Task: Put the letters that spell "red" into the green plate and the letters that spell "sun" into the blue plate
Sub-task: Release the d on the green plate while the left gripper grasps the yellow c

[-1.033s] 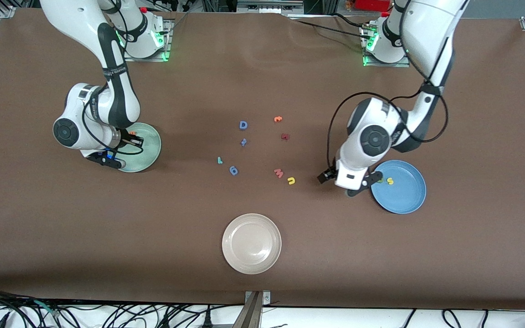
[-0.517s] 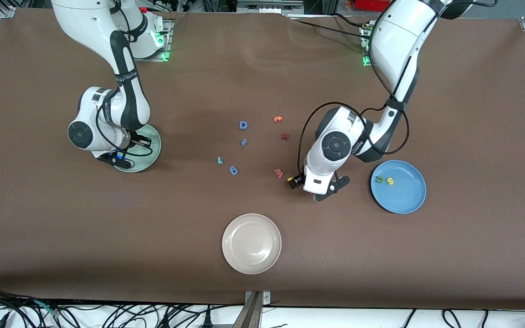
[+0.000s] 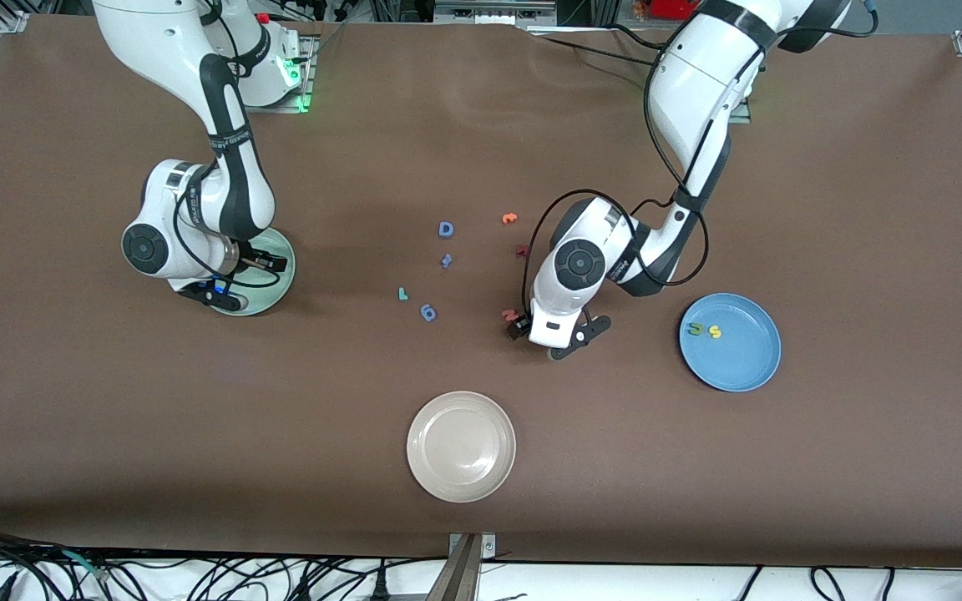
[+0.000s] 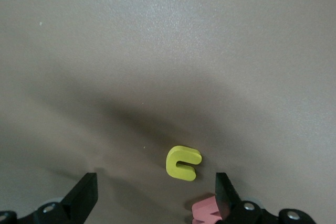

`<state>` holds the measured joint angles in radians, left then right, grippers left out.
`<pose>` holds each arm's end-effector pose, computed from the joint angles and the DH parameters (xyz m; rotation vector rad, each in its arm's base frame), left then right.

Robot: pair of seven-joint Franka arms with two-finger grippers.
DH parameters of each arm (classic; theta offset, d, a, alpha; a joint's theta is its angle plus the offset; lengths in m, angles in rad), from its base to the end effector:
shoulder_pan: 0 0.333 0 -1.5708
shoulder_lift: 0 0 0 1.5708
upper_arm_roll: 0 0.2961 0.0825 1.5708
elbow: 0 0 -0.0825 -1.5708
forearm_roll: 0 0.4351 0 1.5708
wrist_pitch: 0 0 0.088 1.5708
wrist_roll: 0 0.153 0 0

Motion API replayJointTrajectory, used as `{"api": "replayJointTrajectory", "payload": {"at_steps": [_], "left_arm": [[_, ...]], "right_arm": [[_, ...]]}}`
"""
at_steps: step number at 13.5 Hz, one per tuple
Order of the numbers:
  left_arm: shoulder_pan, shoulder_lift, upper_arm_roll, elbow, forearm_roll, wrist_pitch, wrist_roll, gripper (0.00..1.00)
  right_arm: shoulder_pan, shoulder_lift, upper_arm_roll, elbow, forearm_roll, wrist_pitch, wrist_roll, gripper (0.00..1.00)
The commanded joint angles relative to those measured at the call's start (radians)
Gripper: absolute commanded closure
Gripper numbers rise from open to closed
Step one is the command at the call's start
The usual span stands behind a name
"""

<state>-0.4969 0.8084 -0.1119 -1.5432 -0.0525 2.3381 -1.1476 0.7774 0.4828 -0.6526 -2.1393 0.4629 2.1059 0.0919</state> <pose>0.5961 -0.4133 0.0794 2.9283 0.9211 -0.1499 0.5269 0.0664 0.0928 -3.0449 0.4390 0.5787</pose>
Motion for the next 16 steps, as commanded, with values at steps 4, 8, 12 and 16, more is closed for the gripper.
{"api": "replayJointTrajectory", "payload": {"at_steps": [4,8,12,16], "left_arm": [[-0.002,0.017,0.008,0.031,0.006,-0.003,-0.006,0.08],[0.0,0.025,0.008,0.032,0.006,-0.003,-0.009,0.16],[0.0,0.026,0.008,0.041,0.006,-0.003,-0.012,0.29],[0.003,0.038,0.008,0.069,0.005,-0.003,-0.014,0.4]], "right_arm": [[0.005,-0.036,-0.081,0.185,0.008,-0.231,-0.008,0.01],[0.003,-0.027,-0.096,0.361,0.003,-0.358,0.063,0.01],[0.031,-0.006,-0.073,0.478,0.014,-0.415,0.236,0.01],[0.039,0.036,0.016,0.558,0.019,-0.4,0.392,0.01]]}}
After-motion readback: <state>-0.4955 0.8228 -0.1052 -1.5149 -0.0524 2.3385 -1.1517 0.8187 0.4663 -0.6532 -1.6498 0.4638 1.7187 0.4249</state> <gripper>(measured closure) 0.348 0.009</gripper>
